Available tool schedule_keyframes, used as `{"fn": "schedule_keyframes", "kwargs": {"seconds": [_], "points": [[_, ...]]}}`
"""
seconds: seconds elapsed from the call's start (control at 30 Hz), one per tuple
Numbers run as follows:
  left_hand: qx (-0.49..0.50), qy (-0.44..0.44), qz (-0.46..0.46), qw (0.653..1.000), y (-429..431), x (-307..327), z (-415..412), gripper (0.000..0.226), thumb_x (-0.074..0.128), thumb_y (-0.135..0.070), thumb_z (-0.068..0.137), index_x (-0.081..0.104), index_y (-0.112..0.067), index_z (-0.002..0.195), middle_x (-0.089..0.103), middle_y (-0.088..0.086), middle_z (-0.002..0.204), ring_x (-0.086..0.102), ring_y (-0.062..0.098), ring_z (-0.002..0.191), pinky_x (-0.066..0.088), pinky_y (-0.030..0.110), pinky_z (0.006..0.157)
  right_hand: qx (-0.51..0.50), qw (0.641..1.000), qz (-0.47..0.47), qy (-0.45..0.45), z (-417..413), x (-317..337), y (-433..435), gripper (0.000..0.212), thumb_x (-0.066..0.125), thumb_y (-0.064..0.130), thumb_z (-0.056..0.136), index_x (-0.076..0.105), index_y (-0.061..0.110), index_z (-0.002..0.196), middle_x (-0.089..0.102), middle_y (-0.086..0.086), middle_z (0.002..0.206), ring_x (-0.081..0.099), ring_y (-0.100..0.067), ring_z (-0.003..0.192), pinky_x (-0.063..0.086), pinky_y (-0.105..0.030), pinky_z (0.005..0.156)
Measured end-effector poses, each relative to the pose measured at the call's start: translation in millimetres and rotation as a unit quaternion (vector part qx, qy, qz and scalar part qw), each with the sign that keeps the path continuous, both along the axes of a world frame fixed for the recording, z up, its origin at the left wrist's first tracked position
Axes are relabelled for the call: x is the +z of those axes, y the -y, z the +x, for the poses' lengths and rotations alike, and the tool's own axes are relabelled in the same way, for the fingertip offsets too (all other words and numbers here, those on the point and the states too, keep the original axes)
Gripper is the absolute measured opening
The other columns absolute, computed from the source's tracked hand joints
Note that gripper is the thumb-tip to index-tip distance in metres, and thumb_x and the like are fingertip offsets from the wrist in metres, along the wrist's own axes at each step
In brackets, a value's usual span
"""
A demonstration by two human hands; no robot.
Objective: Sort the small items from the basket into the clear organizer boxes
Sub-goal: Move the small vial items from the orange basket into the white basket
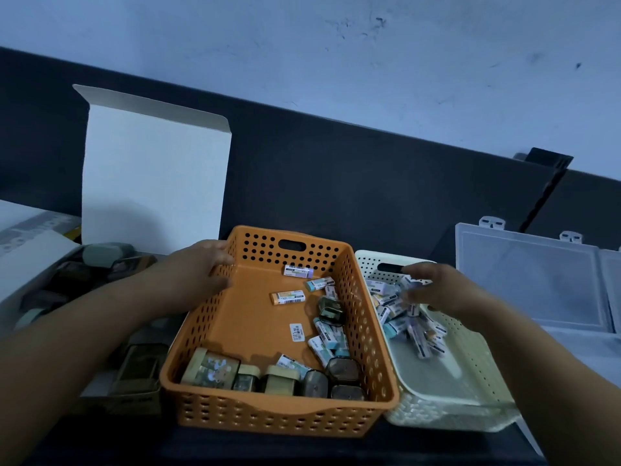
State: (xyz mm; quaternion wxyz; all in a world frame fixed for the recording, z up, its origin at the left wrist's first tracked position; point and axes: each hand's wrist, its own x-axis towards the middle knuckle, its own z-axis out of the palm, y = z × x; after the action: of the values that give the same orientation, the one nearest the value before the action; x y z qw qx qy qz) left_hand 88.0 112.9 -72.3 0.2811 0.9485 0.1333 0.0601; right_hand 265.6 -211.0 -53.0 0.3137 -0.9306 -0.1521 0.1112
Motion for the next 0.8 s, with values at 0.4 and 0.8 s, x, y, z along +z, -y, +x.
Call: {"fn": "schedule_keyframes", "kwargs": {"seconds": [0.4,0.8], "points": [[-0.008,-0.001,-0.013,1.000,-3,0,-3,0.036,0.056,-0.025,0.093,0.056,-0.026,0.130,0.028,-0.013,0.151,0.047,0.010,0.118,0.042,0.028,0.090,0.237,0.958,-0.109,0.122,-39,12,-124,0.047,0.068,0.030,0.088,0.053,0.027,0.133,0.056,0.004,0.130,0.054,-0.017,0.117,0.046,-0.030,0.093],[0.003,0.005,-0.001,1.000,1,1,-8,0.044,0.053,-0.026,0.096,0.046,-0.025,0.140,0.019,-0.013,0.156,0.032,0.011,0.136,0.032,0.025,0.101,0.238,0.955,-0.175,0.023,-19,-16,-172,0.048,0.042,0.002,0.091,0.052,0.025,0.132,0.056,0.002,0.124,0.053,-0.016,0.113,0.047,-0.031,0.094]]}}
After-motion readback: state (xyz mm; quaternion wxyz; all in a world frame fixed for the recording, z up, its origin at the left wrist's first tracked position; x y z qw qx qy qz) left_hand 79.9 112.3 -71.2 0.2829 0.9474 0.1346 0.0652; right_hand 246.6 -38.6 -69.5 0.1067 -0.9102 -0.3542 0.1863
